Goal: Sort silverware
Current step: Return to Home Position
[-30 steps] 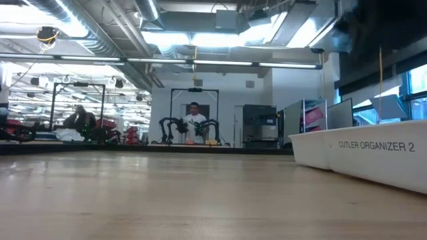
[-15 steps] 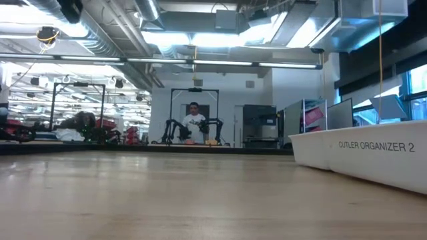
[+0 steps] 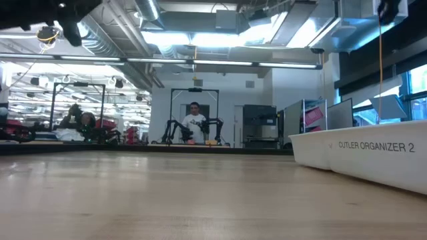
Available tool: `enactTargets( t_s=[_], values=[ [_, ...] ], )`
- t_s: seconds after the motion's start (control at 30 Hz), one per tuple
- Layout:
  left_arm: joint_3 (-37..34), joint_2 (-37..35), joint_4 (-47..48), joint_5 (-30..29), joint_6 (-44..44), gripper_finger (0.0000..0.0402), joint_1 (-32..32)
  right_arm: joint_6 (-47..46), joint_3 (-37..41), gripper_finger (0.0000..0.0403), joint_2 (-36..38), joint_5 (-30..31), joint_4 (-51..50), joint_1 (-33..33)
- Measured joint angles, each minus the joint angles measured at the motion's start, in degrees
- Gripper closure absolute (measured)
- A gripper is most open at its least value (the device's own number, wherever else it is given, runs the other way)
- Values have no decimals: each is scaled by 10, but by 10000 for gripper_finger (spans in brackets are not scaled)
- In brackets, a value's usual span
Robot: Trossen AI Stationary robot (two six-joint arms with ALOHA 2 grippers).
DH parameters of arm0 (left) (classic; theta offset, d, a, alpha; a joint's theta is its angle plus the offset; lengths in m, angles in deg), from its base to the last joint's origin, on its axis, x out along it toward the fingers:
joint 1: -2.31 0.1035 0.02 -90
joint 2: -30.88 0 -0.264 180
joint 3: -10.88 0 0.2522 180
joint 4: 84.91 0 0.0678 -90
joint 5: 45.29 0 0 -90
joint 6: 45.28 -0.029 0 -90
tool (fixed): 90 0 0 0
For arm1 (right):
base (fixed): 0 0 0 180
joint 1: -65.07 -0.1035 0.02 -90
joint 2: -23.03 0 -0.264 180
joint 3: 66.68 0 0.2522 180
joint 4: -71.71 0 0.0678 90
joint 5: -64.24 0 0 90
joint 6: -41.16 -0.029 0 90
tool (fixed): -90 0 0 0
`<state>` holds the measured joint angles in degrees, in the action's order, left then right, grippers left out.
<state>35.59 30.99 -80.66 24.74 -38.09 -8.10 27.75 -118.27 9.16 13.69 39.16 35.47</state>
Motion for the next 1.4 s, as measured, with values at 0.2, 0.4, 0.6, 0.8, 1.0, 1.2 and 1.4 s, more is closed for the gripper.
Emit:
enactTargets(
  t_s=[0.2, 0.4, 0.6, 0.8, 1.0, 1.2, 1.4],
  values=[
    [-40, 1, -26, -17, 13, 314, 0, 0, 109, 352, 101, -22, 75, 0],
    [-71, 2, -31, -21, 28, 314, 0, -5, 183, 352, 136, -37, 110, 0],
    [-100, 1, -35, -22, 35, 314, 0, -71, 253, 352, 134, -10, 129, 0],
    [-104, 2, -10, -33, 48, 314, 1, -107, 341, 352, 131, 2, 212, 0],
    [-104, 1, -3, -34, 39, 314, 1, -101, 371, 352, 125, 66, 240, 10],
    [-104, 4, 58, -46, 79, 314, 1, -29, 372, 352, 122, 120, 230, 70],
    [-104, 9, 58, -49, 91, 314, 1, -52, 372, 352, 122, -74, 236, 167]
  ],
)
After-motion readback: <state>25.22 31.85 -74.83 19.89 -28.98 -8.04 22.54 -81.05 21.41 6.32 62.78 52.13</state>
